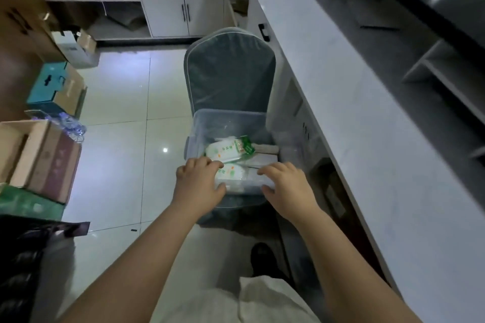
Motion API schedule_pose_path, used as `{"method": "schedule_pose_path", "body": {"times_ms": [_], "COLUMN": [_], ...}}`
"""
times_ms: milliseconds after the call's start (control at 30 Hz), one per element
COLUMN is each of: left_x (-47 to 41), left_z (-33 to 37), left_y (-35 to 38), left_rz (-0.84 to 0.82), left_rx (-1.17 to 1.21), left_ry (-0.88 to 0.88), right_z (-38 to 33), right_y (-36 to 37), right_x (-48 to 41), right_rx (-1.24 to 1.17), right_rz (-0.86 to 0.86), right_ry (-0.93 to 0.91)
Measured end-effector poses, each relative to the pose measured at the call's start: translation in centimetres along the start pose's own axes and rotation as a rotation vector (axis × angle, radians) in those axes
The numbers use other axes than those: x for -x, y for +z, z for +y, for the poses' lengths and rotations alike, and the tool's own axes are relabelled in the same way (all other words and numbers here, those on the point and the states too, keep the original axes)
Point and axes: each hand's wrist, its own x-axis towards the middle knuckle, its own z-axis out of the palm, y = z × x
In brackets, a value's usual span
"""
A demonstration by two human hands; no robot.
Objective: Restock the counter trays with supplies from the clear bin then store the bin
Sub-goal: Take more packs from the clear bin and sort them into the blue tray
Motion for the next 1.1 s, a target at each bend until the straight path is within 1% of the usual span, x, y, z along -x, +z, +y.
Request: {"method": "schedule_pose_path", "body": {"times_ms": [100,200,267,400,600,700,833,933,1000,1100], "left_x": [-4.7,-9.3,-11.6,-15.3,-19.6,-22.1,-27.4,-31.4,-33.5,-34.9], "left_z": [-1.2,-2.2,-2.6,-3.3,-6.1,-8.3,-11.0,-12.4,-13.1,-13.8], "left_y": [2.5,5.9,8.3,13.1,19.1,22.5,27.8,31.6,33.8,35.8], "left_rz": [-0.060,-0.164,-0.246,-0.349,-0.548,-0.598,-0.509,-0.476,-0.503,-0.547], "left_rx": [-0.005,-0.019,-0.016,0.035,0.013,0.018,-0.038,-0.050,-0.045,-0.013], "left_ry": [-0.053,-0.131,-0.179,-0.242,-0.232,-0.232,-0.167,-0.149,-0.140,-0.124], "right_z": [3.2,6.5,8.6,11.8,14.8,15.8,16.5,16.2,15.6,14.9], "right_y": [1.8,4.5,6.6,11.4,18.5,22.5,28.6,33.1,35.6,38.0], "right_x": [-5.1,-10.5,-13.9,-19.6,-24.9,-26.4,-28.5,-29.6,-29.8,-29.7], "right_rx": [-0.021,-0.045,-0.060,-0.089,-0.112,-0.128,-0.166,-0.174,-0.141,-0.102], "right_rz": [-0.078,-0.170,-0.257,-0.428,-0.651,-0.698,-0.650,-0.680,-0.705,-0.675], "right_ry": [0.020,0.026,0.024,0.032,0.098,0.134,0.200,0.259,0.279,0.306]}}
